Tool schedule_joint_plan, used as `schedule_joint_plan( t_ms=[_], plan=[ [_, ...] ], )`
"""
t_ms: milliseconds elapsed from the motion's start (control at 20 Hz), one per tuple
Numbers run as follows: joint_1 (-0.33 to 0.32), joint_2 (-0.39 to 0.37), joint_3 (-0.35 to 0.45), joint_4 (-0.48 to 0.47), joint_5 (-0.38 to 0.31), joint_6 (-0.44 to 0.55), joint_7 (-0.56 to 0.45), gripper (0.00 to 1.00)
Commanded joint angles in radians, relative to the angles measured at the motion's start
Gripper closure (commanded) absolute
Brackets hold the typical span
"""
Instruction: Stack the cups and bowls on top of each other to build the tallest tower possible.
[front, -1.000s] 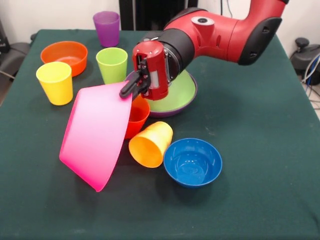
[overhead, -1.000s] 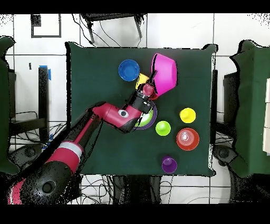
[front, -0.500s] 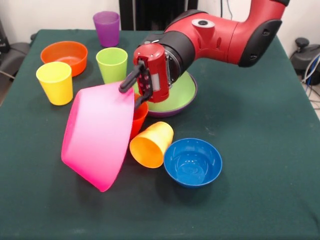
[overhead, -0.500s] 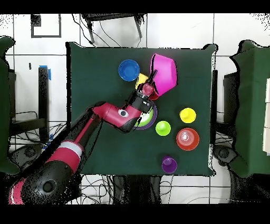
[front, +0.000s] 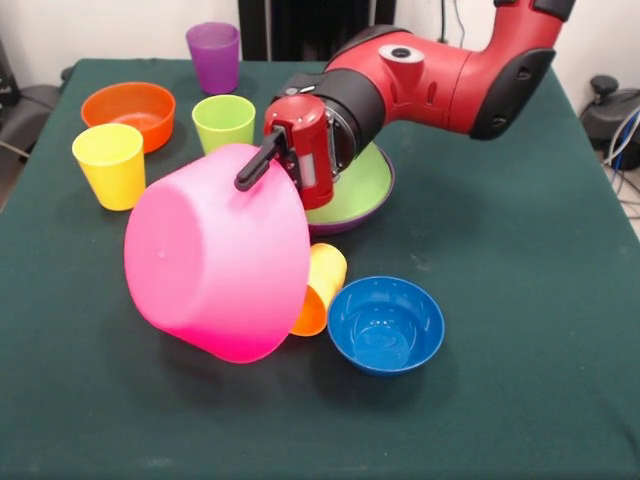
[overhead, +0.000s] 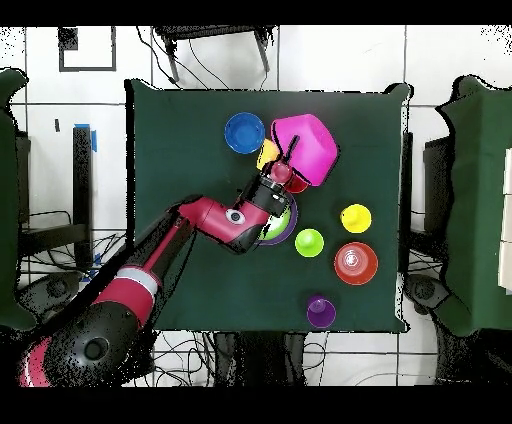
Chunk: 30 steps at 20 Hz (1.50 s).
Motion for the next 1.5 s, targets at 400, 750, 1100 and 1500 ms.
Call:
schedule_joint_plan(
  t_ms=[400,750,1100,1500],
  plan=[
    [-0.012,-0.025,0.174,-0.044,0.115,-0.098,0.069,0.00],
    [-0.044,-0.124,0.199,-0.007,0.232,-0.279,-0.070,0.00],
    [-0.045,-0.159,0.191,0.002,0.377,-0.334,-0.211,0.00],
    [-0.009,-0.134,0.183,0.004,0.394,-0.388,-0.195,0.00]
  ],
)
